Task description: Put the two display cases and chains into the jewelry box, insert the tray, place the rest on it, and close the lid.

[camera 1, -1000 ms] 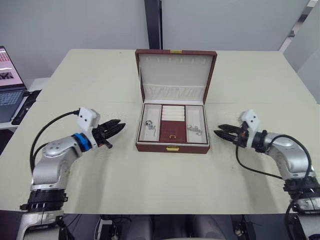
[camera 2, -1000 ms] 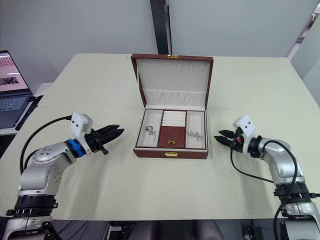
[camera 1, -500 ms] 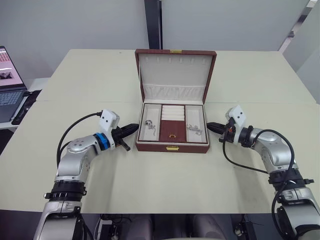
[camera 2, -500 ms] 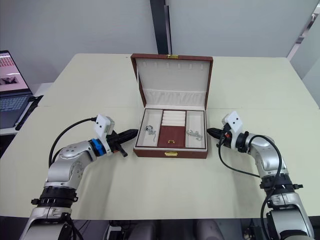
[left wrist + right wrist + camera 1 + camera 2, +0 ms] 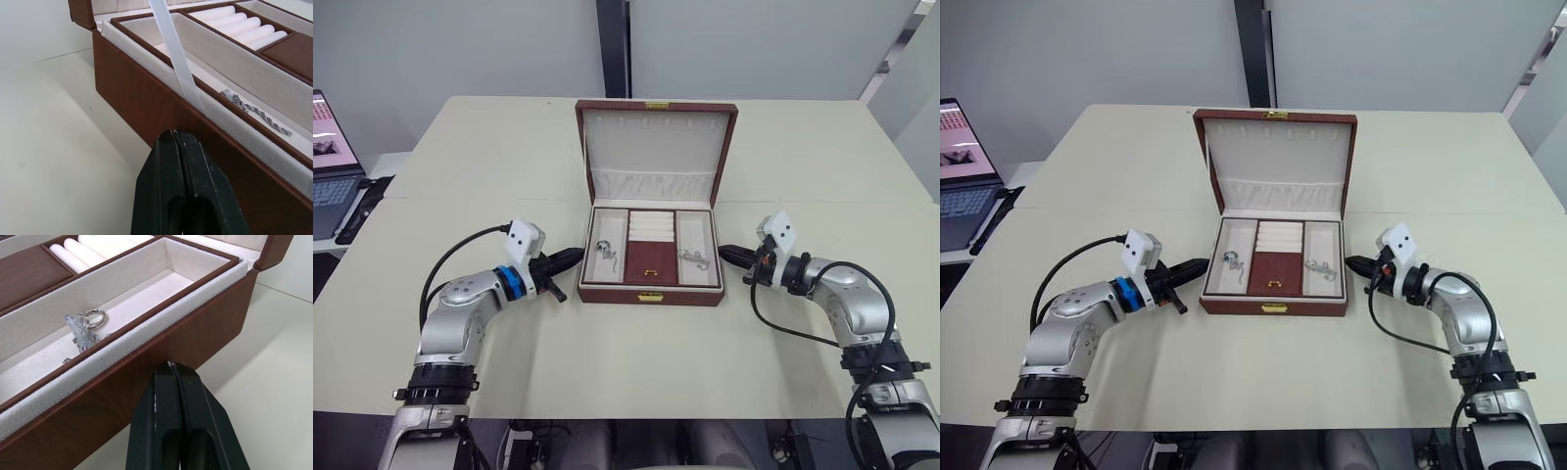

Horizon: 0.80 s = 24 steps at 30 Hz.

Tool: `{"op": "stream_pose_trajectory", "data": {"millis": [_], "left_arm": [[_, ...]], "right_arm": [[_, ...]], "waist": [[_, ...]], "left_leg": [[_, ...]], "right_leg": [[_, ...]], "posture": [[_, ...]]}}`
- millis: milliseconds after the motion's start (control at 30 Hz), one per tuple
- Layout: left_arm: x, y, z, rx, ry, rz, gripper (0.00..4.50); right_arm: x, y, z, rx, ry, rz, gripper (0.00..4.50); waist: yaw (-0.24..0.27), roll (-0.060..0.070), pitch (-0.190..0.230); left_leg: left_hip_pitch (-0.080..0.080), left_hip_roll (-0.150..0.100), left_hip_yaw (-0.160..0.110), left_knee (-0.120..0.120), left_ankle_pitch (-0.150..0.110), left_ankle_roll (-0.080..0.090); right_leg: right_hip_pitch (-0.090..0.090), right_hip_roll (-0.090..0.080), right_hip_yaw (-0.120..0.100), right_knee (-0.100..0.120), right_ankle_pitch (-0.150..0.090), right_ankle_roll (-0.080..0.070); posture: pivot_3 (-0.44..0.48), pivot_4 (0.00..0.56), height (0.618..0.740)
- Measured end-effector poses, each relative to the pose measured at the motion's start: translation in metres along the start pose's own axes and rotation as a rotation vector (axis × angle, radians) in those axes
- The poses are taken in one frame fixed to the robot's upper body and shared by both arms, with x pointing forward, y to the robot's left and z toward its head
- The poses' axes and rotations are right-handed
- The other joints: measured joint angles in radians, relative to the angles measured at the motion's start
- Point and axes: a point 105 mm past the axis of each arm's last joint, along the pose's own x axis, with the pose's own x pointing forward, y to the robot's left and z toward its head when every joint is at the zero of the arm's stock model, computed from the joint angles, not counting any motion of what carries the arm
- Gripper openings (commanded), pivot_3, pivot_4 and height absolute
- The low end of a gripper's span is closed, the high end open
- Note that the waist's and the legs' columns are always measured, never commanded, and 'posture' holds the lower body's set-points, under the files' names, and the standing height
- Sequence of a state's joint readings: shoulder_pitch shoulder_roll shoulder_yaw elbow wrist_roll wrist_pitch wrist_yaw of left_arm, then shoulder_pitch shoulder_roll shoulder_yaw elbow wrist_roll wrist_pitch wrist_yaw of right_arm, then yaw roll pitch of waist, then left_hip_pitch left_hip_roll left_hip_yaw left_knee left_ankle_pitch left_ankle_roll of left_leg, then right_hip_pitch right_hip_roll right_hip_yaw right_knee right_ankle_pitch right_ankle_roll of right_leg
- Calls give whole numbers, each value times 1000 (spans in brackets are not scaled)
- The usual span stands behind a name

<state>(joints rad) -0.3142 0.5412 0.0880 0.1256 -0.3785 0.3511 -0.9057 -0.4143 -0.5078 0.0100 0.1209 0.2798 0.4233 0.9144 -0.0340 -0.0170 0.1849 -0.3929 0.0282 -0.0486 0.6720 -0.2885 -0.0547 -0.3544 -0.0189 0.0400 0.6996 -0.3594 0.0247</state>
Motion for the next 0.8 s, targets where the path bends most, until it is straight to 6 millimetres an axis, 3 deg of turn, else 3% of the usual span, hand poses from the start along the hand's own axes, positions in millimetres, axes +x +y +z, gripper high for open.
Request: {"op": "stream_pose_trajectory", "data": {"millis": [433,567,800], "left_arm": [[-36,-37,-15,-44,60,-4,0],[-44,-39,-18,-62,72,1,0],[-49,-38,-20,-50,59,-5,0]], "right_arm": [[-30,43,-16,56,55,50,24],[-34,53,-20,85,64,72,24],[-35,53,-19,83,66,71,24]], "waist": [[2,0,0],[1,0,0],[1,0,0]], "left_leg": [[1,0,-1,-2,-1,2],[2,0,-1,-2,-1,2],[3,0,-1,-2,-1,2]], "right_leg": [[1,0,0,-2,0,0],[2,0,0,-1,0,0],[2,1,0,0,0,0]], "posture": [[0,150,740],[0,150,740],[0,150,740]]}}
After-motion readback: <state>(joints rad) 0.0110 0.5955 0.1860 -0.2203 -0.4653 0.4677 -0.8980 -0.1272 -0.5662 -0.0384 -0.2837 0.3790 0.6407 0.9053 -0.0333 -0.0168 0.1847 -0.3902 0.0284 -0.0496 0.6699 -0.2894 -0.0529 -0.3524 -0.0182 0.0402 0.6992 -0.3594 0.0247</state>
